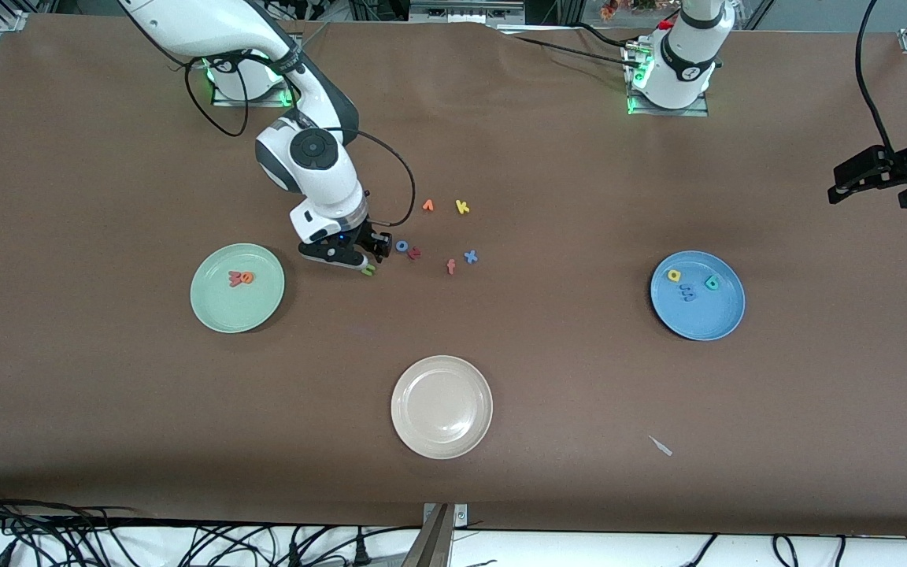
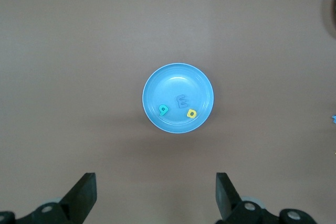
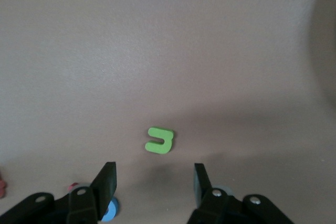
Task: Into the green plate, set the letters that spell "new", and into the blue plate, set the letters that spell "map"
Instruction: 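Reach and grasp the green U with the right gripper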
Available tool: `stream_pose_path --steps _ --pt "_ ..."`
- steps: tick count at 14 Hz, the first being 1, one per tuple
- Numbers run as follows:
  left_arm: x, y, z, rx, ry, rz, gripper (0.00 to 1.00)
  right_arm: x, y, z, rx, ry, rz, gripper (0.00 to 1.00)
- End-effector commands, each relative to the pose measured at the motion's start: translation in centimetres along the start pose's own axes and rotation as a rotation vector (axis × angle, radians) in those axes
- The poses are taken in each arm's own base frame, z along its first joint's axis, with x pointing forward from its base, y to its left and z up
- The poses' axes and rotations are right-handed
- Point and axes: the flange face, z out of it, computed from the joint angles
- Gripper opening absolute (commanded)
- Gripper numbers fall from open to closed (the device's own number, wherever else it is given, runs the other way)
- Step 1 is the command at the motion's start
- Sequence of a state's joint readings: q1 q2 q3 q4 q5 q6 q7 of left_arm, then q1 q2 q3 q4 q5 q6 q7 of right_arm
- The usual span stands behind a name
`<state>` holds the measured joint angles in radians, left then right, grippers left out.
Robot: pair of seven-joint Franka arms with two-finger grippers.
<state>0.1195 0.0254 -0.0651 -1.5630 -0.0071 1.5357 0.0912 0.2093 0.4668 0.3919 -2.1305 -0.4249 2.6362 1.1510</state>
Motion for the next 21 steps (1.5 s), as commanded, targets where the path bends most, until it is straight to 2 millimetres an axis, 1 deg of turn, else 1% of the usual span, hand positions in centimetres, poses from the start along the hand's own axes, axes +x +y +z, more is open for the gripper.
stream_pose_path --steps 1,2,5,7,9,11,13,15,17,19,20,21 --pt "-0.2 0.1 -0.2 -0.014 0.002 0.008 1.0 -0.2 -0.2 2.2 -0.006 0.028 0.008 0.68" --pt "-0.2 0.1 -0.2 -0.014 0.0 0.008 1.0 -0.2 0.1 2.6 -0.016 0.039 0.013 0.68" --pt "-0.2 0.1 -0.2 -0.014 0.0 0.008 1.0 -0.4 0.1 3.0 -0.017 0.042 0.013 0.67" --pt "-0.2 0.1 -0.2 -0.014 0.0 0.008 1.0 -0.2 -0.2 2.9 -0.009 0.045 0.015 0.67" --pt "-0.2 0.1 -0.2 -0.014 0.0 0.008 1.0 0.1 -0.6 3.3 -0.003 0.042 0.02 0.67" --pt "-0.2 0.1 -0.2 -0.014 0.0 0.01 1.0 -0.3 -1.2 3.8 -0.001 0.037 0.025 0.67" --pt "-0.2 0.1 -0.2 -0.014 0.0 0.008 1.0 -0.2 -1.1 3.8 -0.004 0.044 0.014 0.66" --pt "-0.2 0.2 -0.2 -0.013 0.0 0.01 1.0 0.0 -0.8 4.0 -0.008 0.045 0.018 0.64" --pt "-0.2 0.2 -0.2 -0.014 0.0 0.01 1.0 0.0 -0.8 4.1 -0.012 0.051 0.005 0.58" --pt "-0.2 0.2 -0.2 -0.014 0.0 0.01 1.0 0.2 -0.6 4.2 -0.015 0.053 0.006 0.57" --pt "-0.2 0.3 -0.2 -0.014 -0.001 0.011 1.0 0.4 -0.2 4.6 -0.024 0.056 0.0 0.55" --pt "-0.2 0.3 -0.2 -0.013 0.0 0.011 1.0 0.3 -0.2 4.8 -0.021 0.061 -0.011 0.54"
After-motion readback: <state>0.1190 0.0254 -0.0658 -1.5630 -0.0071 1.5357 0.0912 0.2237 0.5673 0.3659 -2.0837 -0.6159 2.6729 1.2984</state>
